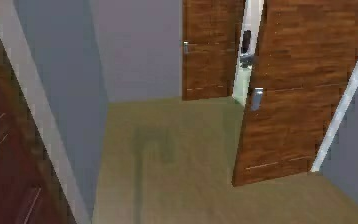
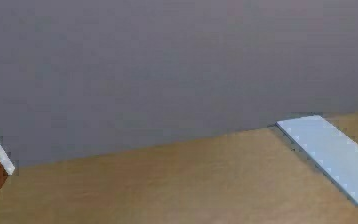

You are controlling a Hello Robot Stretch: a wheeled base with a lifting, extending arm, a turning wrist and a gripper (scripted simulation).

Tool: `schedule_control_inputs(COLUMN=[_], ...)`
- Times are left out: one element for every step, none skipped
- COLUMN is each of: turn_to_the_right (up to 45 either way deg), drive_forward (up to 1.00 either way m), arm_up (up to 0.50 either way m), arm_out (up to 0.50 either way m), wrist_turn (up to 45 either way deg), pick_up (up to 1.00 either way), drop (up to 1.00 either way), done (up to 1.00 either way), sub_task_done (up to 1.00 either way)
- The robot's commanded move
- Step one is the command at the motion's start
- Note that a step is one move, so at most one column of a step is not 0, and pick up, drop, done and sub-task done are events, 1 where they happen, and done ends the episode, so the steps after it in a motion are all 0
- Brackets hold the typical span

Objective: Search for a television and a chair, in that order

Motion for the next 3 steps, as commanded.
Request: schedule_control_inputs(turn_to_the_right=[0.0,-9.0,0.0], drive_forward=[1.0,0.0,0.3], arm_up=[0.0,0.0,0.0], arm_out=[0.0,0.0,0.0], wrist_turn=[0.0,0.0,0.0], pick_up=[0.0,0.0,0.0], drop=[0.0,0.0,0.0], done=[0.0,0.0,0.0], sub_task_done=[0.0,0.0,0.0])
